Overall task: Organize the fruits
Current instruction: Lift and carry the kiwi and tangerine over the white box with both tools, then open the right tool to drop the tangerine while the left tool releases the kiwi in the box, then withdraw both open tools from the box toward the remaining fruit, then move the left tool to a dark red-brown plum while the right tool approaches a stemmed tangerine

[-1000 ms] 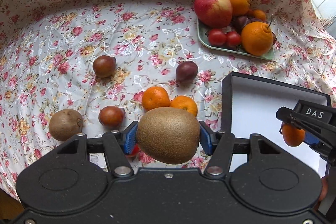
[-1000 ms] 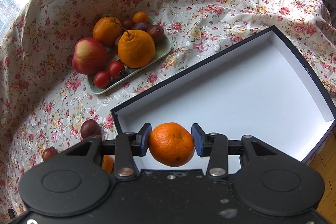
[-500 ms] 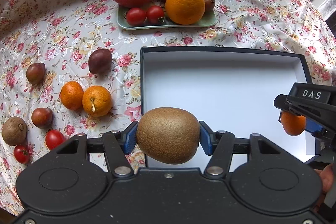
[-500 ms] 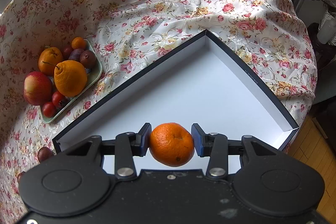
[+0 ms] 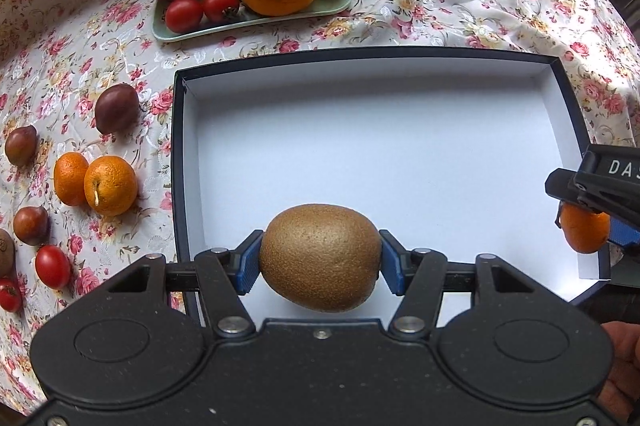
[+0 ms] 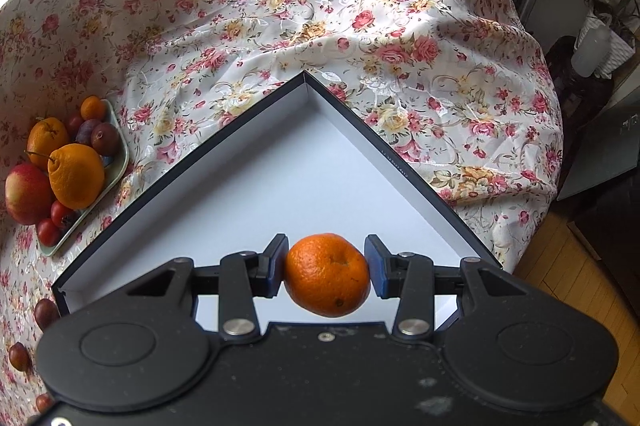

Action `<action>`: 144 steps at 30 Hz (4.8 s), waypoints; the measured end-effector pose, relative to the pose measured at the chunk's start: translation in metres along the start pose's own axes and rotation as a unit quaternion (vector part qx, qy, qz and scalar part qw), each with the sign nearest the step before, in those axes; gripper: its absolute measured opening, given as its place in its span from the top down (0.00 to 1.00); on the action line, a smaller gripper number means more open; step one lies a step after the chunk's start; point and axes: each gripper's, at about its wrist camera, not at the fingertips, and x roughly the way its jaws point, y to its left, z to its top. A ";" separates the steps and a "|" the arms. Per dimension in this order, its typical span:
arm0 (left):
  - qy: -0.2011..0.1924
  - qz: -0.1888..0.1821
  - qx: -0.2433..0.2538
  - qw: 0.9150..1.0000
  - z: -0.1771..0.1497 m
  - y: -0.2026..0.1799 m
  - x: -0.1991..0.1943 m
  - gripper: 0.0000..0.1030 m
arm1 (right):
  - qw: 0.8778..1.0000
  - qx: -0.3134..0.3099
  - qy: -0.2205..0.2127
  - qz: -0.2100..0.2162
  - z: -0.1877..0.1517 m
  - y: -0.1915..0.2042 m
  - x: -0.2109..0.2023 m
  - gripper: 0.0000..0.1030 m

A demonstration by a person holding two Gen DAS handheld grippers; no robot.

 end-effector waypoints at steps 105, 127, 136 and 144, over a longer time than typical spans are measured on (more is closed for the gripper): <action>-0.025 0.044 -0.140 0.989 -0.013 0.193 -0.048 0.39 | 0.991 -0.100 0.049 0.071 -0.075 0.184 -0.023 0.59; -0.033 0.060 -0.207 0.976 -0.010 0.245 -0.057 0.39 | 0.982 -0.147 0.076 0.090 -0.104 0.229 -0.014 0.59; -0.031 0.058 -0.217 0.974 -0.005 0.255 -0.053 0.39 | 0.977 -0.163 0.098 0.098 -0.113 0.246 -0.005 0.59; -0.023 0.052 -0.226 0.972 0.001 0.268 -0.045 0.39 | 0.972 -0.170 0.127 0.100 -0.116 0.263 0.010 0.59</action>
